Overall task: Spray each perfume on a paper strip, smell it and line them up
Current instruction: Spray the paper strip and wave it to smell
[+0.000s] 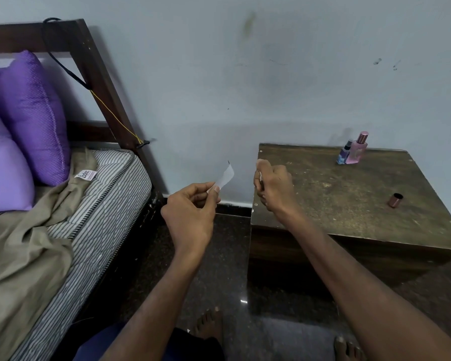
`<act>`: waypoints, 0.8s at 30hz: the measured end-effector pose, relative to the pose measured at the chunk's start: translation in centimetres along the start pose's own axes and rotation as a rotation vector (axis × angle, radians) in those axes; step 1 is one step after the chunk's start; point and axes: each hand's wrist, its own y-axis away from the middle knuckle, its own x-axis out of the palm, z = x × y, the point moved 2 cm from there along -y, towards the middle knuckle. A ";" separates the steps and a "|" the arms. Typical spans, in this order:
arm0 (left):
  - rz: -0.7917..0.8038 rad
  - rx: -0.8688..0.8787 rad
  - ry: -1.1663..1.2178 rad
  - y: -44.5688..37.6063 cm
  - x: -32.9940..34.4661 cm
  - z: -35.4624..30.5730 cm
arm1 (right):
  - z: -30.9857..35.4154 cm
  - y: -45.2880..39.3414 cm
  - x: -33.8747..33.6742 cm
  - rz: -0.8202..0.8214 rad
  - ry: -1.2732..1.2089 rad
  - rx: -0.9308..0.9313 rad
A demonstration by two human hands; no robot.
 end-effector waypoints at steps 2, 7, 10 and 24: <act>0.001 0.006 -0.008 0.0 0.0 0.0 | 0.0 0.0 0.0 -0.002 0.009 0.002; -0.001 0.007 -0.011 0.0 0.0 0.0 | 0.1 0.2 -0.2 -0.022 -0.006 -0.001; -0.003 0.000 -0.005 0.0 0.0 0.0 | 0.1 0.1 -0.3 -0.028 -0.048 0.020; 0.001 0.021 -0.028 0.1 0.0 -0.2 | 0.2 0.2 -0.2 0.005 -0.038 0.021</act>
